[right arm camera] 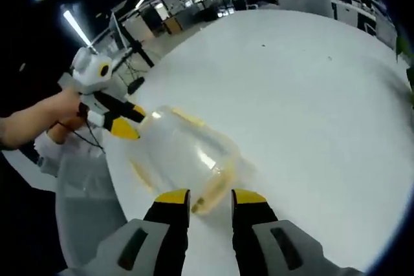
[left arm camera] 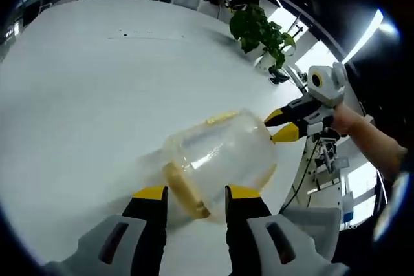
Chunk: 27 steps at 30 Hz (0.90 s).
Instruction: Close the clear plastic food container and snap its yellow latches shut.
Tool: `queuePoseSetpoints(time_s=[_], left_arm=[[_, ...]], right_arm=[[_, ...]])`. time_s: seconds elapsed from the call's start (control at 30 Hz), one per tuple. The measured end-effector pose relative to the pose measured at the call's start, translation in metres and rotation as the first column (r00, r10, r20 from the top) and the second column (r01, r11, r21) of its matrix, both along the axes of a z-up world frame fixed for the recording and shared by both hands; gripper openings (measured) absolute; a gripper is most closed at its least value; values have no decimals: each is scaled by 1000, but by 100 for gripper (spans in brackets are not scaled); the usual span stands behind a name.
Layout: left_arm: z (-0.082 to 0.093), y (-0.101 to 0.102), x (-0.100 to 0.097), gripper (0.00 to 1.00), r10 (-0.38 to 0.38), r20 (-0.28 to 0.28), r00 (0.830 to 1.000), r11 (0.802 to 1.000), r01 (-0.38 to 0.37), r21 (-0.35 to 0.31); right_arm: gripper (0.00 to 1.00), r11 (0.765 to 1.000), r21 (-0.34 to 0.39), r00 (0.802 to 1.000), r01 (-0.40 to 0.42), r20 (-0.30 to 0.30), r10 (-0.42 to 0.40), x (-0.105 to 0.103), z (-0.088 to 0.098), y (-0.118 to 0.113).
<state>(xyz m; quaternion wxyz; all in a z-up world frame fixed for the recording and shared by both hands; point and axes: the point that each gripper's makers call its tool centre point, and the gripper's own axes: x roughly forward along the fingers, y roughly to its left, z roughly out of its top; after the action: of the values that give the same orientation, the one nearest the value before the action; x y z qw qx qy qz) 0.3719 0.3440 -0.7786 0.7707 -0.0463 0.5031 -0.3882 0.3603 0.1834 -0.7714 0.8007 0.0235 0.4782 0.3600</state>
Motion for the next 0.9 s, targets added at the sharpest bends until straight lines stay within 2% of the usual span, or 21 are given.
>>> queuePoseSetpoints(time_s=[0.2, 0.37, 0.73, 0.9], left_arm=[[-2, -1, 0, 33, 40, -34, 999, 999, -41, -21], [-2, -1, 0, 33, 40, -21, 999, 999, -41, -26], [-3, -2, -1, 31, 47, -34, 998, 998, -49, -31], [-3, -3, -2, 30, 62, -29, 998, 997, -63, -45]], right_arm=[[20, 999, 46, 1000, 9, -22, -8, -2, -2, 5], [20, 999, 53, 1000, 2, -17, -1, -3, -1, 5], [19, 999, 42, 1000, -6, -18, 7, -2, -2, 6], [14, 999, 51, 1000, 18, -23, -16, -1, -1, 4]])
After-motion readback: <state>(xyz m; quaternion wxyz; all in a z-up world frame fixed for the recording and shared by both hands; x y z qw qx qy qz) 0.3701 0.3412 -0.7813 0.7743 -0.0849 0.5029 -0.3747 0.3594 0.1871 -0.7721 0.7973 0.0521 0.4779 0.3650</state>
